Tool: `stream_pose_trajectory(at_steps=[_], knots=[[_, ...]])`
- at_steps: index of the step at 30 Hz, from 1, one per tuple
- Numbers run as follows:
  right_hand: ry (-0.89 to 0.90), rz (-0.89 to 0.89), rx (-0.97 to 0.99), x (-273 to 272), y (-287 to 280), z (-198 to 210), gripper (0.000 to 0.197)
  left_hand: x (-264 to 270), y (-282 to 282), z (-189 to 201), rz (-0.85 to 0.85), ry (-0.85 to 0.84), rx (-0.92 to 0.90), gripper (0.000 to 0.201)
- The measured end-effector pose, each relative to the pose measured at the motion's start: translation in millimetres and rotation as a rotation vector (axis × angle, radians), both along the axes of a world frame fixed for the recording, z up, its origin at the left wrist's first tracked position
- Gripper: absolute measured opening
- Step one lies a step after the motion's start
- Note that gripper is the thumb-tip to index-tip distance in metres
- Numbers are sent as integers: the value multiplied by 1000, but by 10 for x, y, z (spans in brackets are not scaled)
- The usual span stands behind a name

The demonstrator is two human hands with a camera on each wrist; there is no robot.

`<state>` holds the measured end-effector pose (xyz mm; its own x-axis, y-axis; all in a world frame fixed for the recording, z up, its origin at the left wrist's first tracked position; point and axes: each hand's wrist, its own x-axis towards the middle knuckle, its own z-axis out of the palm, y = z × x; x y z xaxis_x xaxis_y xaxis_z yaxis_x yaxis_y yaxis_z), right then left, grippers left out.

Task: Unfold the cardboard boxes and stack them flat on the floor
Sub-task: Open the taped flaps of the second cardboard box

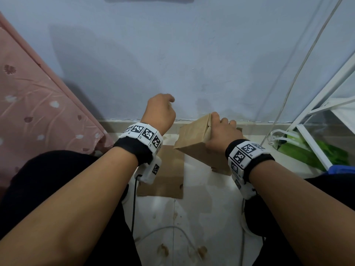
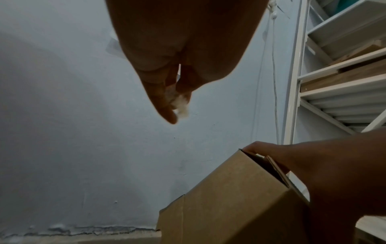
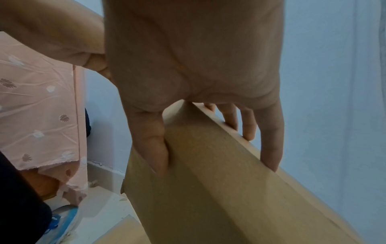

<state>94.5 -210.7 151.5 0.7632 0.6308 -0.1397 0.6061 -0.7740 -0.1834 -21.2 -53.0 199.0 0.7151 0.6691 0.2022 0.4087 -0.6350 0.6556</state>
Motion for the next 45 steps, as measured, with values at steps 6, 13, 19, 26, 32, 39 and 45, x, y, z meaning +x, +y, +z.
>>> stream_pose_trajectory(at_steps=[6,13,19,26,32,39,45], knots=[[5,-8,-4,5,11,-1,83,-34,-160,77,10,-37,-1,59],[2,-2,6,3,-1,-13,82,-26,-83,-9,-121,-14,10,32],[10,-6,-11,-4,4,-4,86,-39,-157,89,-113,-22,75,50],[8,-17,-23,-14,11,13,81,-21,-80,66,9,-205,63,22],[0,-21,-36,-13,8,19,83,-21,-94,108,-29,-270,-4,75],[4,-21,-47,-30,4,27,90,-49,-80,44,-195,-284,-44,98],[12,-25,-53,-33,13,31,89,-89,-109,85,-149,-406,37,88]])
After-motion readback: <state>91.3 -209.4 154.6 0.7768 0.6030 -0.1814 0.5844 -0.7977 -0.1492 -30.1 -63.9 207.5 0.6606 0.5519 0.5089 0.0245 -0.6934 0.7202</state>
